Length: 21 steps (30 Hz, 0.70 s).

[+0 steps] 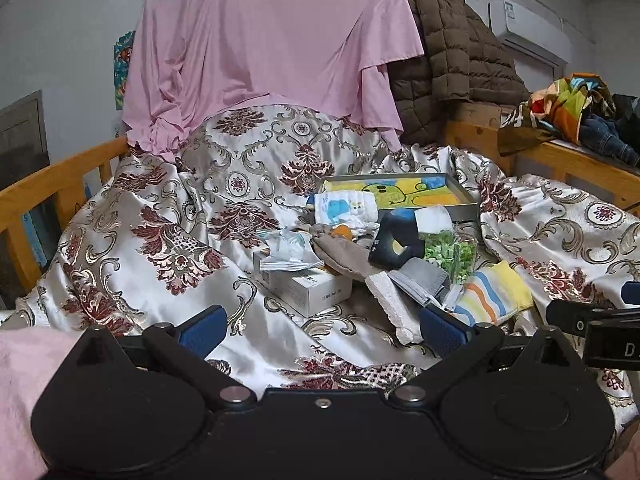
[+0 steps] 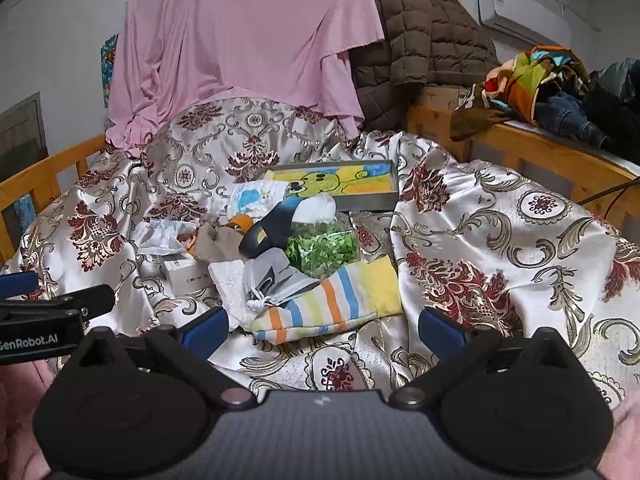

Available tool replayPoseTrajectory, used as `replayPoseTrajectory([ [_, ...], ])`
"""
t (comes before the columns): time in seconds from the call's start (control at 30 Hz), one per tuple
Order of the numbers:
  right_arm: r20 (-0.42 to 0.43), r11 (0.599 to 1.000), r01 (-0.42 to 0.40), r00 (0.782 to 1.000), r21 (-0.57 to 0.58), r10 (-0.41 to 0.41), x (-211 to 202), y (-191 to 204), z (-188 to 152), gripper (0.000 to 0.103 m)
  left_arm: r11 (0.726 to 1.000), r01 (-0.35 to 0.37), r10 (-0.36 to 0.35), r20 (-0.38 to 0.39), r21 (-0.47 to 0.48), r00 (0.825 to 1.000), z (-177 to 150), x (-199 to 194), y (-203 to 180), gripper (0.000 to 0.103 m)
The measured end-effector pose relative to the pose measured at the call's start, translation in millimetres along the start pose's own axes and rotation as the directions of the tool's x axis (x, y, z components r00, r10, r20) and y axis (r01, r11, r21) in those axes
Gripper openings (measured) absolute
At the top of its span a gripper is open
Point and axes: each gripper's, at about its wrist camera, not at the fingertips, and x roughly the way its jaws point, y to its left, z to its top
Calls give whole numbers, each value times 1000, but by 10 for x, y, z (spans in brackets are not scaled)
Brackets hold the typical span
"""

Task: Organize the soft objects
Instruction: 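Grasp the grey face mask with the left tool while the right tool grasps the striped towel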

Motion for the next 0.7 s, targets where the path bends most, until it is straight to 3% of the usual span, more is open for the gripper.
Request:
replayPoseTrajectory([
  [0.17, -29, 999, -18, 999, -31, 17, 134, -28, 93, 103, 999, 28, -27, -55, 17, 998, 91, 187, -18, 102],
  [0.4, -77, 995, -51, 996, -87, 44, 477, -154, 318, 103, 989, 133, -125, -122, 59, 985, 324, 597, -88, 102],
  [0.6, -149, 990, -111, 984, -85, 98, 938, -443, 542, 103, 964, 225, -205, -138, 144, 969, 493, 955, -232, 102],
  [0.7, -182, 978, -184, 969, -98, 164, 1192, -599, 611, 103, 939, 297, -273, -155, 171, 950, 556, 1155, -329, 102],
])
